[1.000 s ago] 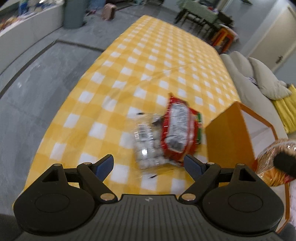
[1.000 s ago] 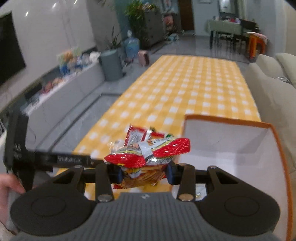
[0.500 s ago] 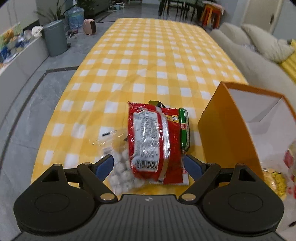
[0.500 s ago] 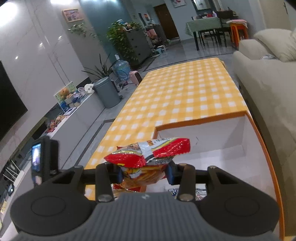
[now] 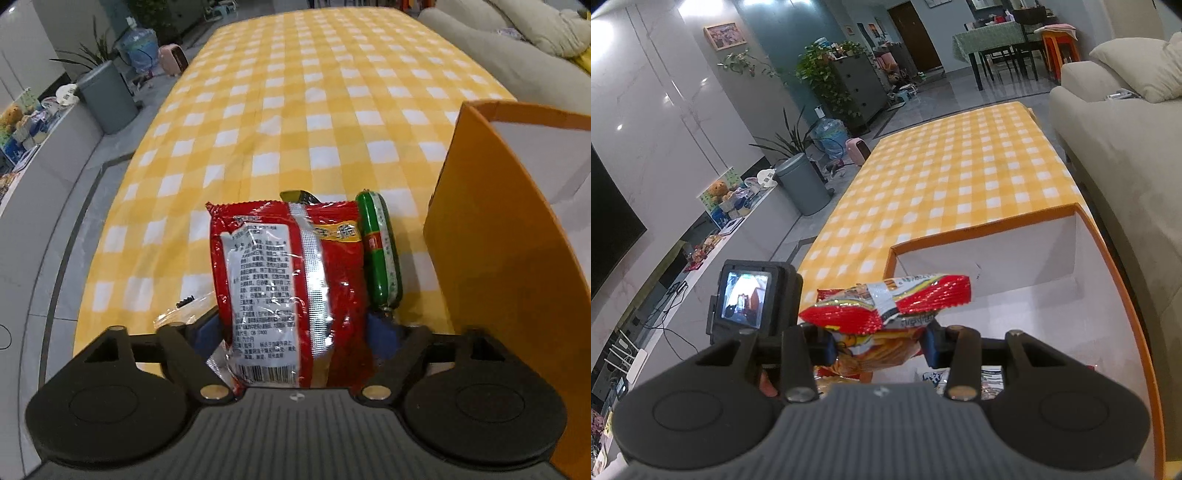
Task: Organize snacks
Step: 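Lower the red chip bag into the box and open the right gripper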
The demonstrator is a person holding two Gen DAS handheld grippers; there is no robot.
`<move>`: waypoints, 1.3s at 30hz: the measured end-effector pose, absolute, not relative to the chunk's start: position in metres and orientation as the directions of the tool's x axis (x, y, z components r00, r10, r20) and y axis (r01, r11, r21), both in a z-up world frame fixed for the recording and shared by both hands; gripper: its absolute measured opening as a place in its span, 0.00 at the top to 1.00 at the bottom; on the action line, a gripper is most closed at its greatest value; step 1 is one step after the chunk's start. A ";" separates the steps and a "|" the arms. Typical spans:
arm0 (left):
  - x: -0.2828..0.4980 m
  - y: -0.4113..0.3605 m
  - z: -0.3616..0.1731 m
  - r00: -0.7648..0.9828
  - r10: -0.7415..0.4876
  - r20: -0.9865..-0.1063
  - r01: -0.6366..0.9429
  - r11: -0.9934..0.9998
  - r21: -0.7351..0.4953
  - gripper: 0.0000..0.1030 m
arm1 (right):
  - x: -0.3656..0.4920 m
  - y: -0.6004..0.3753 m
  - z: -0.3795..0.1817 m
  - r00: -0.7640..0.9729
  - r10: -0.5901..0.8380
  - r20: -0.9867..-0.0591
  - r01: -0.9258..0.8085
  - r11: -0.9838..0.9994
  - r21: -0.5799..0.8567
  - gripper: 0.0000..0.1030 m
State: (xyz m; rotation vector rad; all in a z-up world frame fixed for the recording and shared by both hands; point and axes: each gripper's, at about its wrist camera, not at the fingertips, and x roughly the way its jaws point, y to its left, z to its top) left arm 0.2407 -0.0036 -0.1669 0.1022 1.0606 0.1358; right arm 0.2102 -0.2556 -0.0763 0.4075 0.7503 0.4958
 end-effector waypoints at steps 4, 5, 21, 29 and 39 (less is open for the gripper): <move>0.231 0.004 -0.161 0.492 0.118 -0.863 -0.082 0.993 0.089 0.21 | 0.211 -0.259 -0.078 0.628 0.558 -0.542 -0.265 0.808 0.525 0.60; 0.230 0.005 -0.160 0.491 0.121 -0.863 -0.090 0.992 0.088 0.22 | 0.211 -0.259 -0.079 0.628 0.557 -0.543 -0.261 0.809 0.527 0.60; 0.184 0.014 -0.099 0.588 0.042 -0.808 -0.126 0.991 -0.040 0.23 | 0.205 -0.288 -0.070 0.684 0.493 -0.537 -0.184 0.830 0.527 0.60; 0.166 0.004 -0.071 0.642 -0.065 -0.764 -0.081 0.985 -0.152 0.23 | 0.194 -0.309 -0.063 0.717 0.440 -0.541 -0.134 0.848 0.512 0.60; 0.160 0.011 -0.069 0.658 -0.164 -0.735 -0.025 0.971 -0.239 0.23 | 0.244 -0.284 -0.079 0.594 0.546 -0.590 -0.094 0.776 0.623 0.60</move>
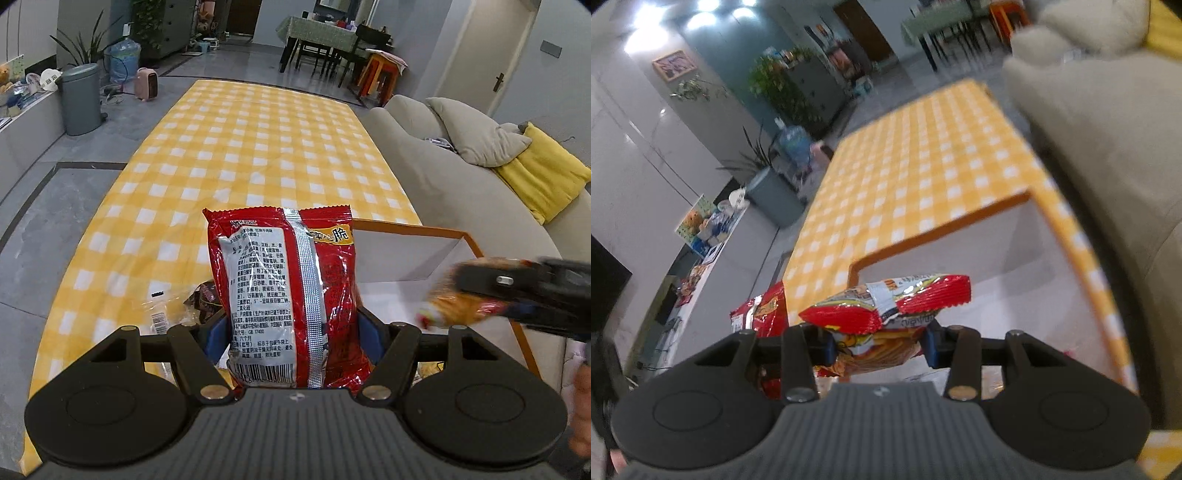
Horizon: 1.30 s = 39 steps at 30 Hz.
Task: Organize snacks
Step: 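Lower the red chip bag into the box and open the right gripper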
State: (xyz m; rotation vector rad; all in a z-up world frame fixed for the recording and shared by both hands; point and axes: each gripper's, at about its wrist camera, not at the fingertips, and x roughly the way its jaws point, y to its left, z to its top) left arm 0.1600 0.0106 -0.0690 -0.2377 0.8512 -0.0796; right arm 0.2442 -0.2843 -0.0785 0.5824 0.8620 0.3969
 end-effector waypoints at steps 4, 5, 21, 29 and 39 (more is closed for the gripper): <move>0.157 0.024 -0.072 0.653 -0.175 -0.737 -0.043 0.963 -0.267 0.23 | 0.286 -0.268 -0.115 0.448 0.604 -0.660 0.080 0.708 0.702 0.60; 0.156 0.027 -0.072 0.652 -0.178 -0.737 -0.048 0.961 -0.274 0.23 | 0.293 -0.267 -0.124 0.423 0.608 -0.672 0.133 0.692 0.710 0.60; 0.159 0.055 -0.079 0.635 -0.193 -0.748 -0.101 0.939 -0.328 0.23 | 0.374 -0.213 -0.149 0.204 0.446 -0.871 0.062 0.883 0.466 0.61; 0.161 0.051 -0.083 0.616 -0.188 -0.765 -0.098 0.945 -0.312 0.23 | 0.394 -0.150 -0.150 0.091 0.186 -0.978 -0.249 0.955 0.159 0.63; 0.162 0.057 -0.082 0.606 -0.202 -0.769 -0.101 0.940 -0.327 0.23 | 0.400 -0.197 -0.164 0.065 0.364 -0.929 -0.095 0.929 0.357 0.26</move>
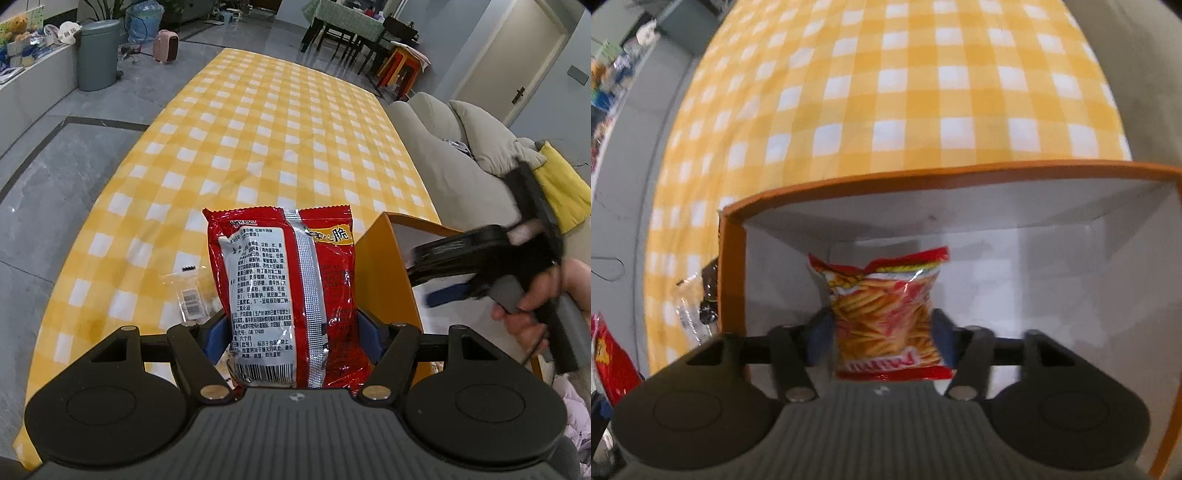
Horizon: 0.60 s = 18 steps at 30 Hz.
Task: Organize snacks
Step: 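Lower the red chip bag into the box and open the right gripper, then carry the red noodle-snack bag into the box and open the left gripper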
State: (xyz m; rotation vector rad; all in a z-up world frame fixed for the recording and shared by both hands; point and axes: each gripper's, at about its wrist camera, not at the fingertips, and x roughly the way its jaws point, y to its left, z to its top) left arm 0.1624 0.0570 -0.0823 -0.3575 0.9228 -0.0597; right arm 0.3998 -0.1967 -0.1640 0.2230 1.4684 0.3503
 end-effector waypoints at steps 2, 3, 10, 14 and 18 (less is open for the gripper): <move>0.163 0.057 -0.081 0.609 -0.195 -0.769 -0.105 0.941 -0.322 0.23 | 0.393 -0.208 -0.153 0.113 0.390 -0.914 -0.112 0.919 0.378 0.21; 0.162 0.057 -0.080 0.611 -0.195 -0.767 -0.106 0.940 -0.323 0.23 | 0.388 -0.212 -0.146 0.139 0.404 -0.904 -0.129 0.912 0.388 0.27; 0.163 0.052 -0.077 0.621 -0.191 -0.760 -0.095 0.944 -0.315 0.23 | 0.370 -0.212 -0.119 0.237 0.438 -0.867 -0.267 0.888 0.375 1.00; 0.161 0.050 -0.079 0.616 -0.194 -0.763 -0.081 0.948 -0.307 0.23 | 0.378 -0.201 -0.141 0.199 0.418 -0.887 -0.244 0.897 0.368 1.00; 0.160 0.045 -0.082 0.606 -0.197 -0.771 -0.063 0.954 -0.293 0.23 | 0.380 -0.191 -0.165 0.184 0.425 -0.886 -0.223 0.896 0.384 1.00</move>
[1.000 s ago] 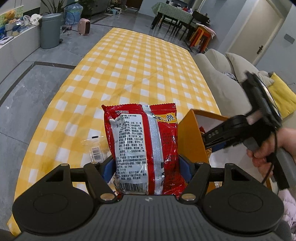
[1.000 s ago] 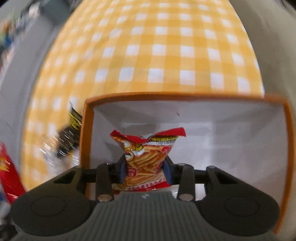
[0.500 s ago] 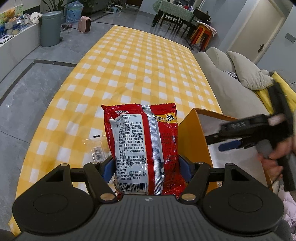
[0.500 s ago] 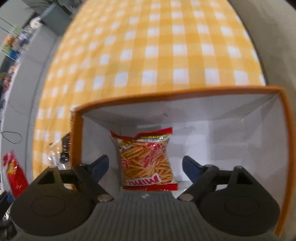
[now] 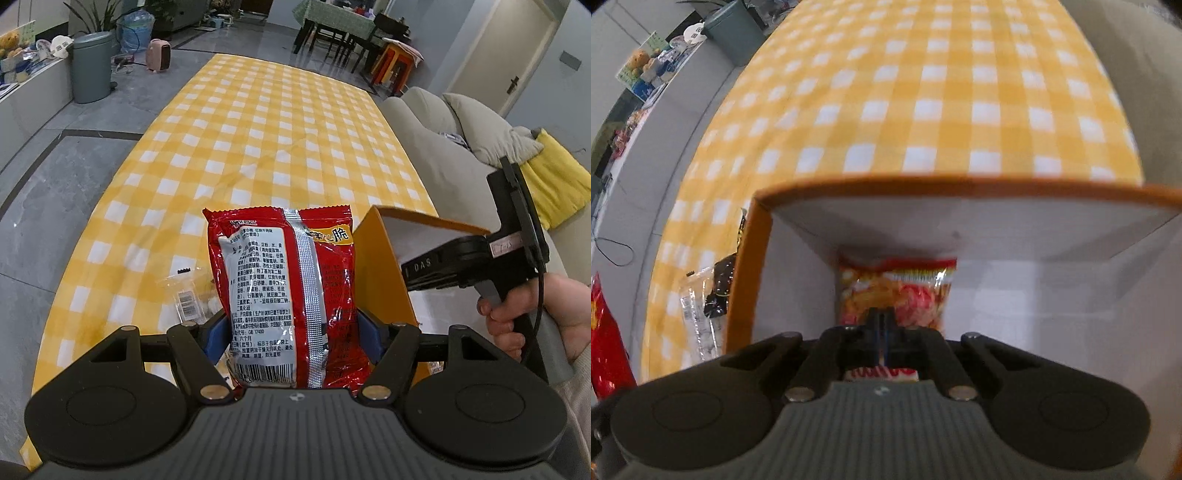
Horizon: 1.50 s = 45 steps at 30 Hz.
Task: Organize snacks
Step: 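Carry the red noodle-snack bag into the box and open the left gripper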
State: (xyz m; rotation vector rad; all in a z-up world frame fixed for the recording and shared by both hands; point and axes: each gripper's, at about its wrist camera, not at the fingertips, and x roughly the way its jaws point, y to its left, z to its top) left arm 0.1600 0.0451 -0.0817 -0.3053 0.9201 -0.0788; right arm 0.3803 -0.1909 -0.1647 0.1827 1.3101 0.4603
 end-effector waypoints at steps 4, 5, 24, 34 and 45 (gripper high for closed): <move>0.161 0.043 -0.081 0.603 -0.200 -0.772 -0.061 0.953 -0.295 0.23 | 0.379 -0.192 -0.166 0.184 0.431 -0.883 -0.221 0.894 0.390 1.00; 0.161 0.043 -0.081 0.604 -0.201 -0.772 -0.059 0.954 -0.295 0.23 | 0.380 -0.192 -0.167 0.180 0.433 -0.884 -0.222 0.893 0.392 1.00; 0.146 0.030 -0.056 0.640 -0.232 -0.732 0.000 0.953 -0.302 0.23 | 0.321 -0.241 -0.103 0.348 0.459 -0.817 -0.192 0.888 0.417 0.63; 0.150 -0.026 -0.038 0.595 -0.350 -0.724 0.119 0.929 -0.351 0.23 | 0.263 -0.337 -0.064 0.587 0.473 -0.657 -0.093 0.846 0.526 0.38; 0.217 -0.129 -0.082 0.441 -0.363 -0.821 0.053 0.923 -0.380 0.23 | 0.258 -0.422 -0.106 0.649 0.495 -0.578 0.023 0.747 0.665 0.37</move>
